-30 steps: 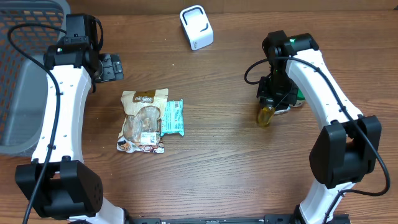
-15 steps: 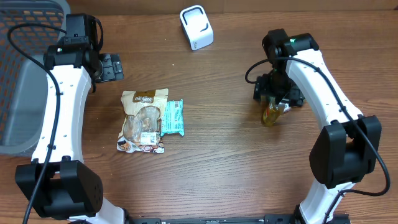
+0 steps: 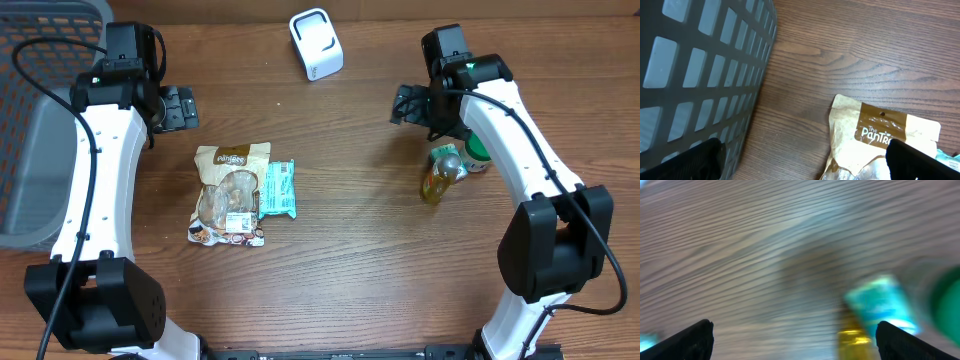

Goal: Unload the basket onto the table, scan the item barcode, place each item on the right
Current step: 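Open the right gripper and lift away from the bottle, then move the right gripper left over the mint-green wipes pack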

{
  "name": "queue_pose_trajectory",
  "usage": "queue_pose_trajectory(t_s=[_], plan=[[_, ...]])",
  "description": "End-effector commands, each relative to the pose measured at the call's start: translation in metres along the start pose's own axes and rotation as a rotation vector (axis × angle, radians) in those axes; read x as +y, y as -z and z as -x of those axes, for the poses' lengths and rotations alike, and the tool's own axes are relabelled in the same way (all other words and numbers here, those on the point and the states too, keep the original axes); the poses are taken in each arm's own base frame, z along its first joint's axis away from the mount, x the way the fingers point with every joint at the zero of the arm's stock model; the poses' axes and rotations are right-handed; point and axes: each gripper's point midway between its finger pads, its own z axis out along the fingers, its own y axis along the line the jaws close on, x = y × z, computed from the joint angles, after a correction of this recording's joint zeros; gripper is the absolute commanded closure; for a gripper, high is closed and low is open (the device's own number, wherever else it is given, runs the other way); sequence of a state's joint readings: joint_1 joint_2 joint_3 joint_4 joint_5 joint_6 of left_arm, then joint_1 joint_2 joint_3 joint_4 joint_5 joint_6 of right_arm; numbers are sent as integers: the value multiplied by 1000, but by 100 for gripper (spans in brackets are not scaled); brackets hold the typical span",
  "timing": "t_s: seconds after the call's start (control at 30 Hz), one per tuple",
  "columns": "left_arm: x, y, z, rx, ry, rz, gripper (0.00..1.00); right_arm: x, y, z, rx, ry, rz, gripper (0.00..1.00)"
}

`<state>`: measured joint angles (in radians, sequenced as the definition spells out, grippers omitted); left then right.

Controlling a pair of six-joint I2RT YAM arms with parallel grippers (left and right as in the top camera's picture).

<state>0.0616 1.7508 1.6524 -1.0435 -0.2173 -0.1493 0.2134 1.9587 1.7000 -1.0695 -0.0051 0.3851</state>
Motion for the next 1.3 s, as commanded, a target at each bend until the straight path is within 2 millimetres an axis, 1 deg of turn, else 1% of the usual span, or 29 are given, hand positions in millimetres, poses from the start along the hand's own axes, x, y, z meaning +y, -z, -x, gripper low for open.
queue_pose_trajectory(t_s=[0.0,0.1,0.37,0.43,0.53,0.67,1.27], plan=[[5,9,8,-32,1,-2,1,55,3,-26,89,48,233,0],[5,9,8,-32,1,-2,0,74,-2,-38,95,92,265,0],[5,9,8,-32,1,-2,0,125,-6,-85,131,237,300,0],[5,9,8,-32,1,-2,0,137,-5,-93,129,267,314,0],[5,9,8,-32,1,-2,0,148,-4,-104,136,301,323,0],[5,9,8,-32,1,-2,0,154,-3,-111,141,320,327,0],[5,9,8,-32,1,-2,0,154,-3,-110,141,319,327,0]])
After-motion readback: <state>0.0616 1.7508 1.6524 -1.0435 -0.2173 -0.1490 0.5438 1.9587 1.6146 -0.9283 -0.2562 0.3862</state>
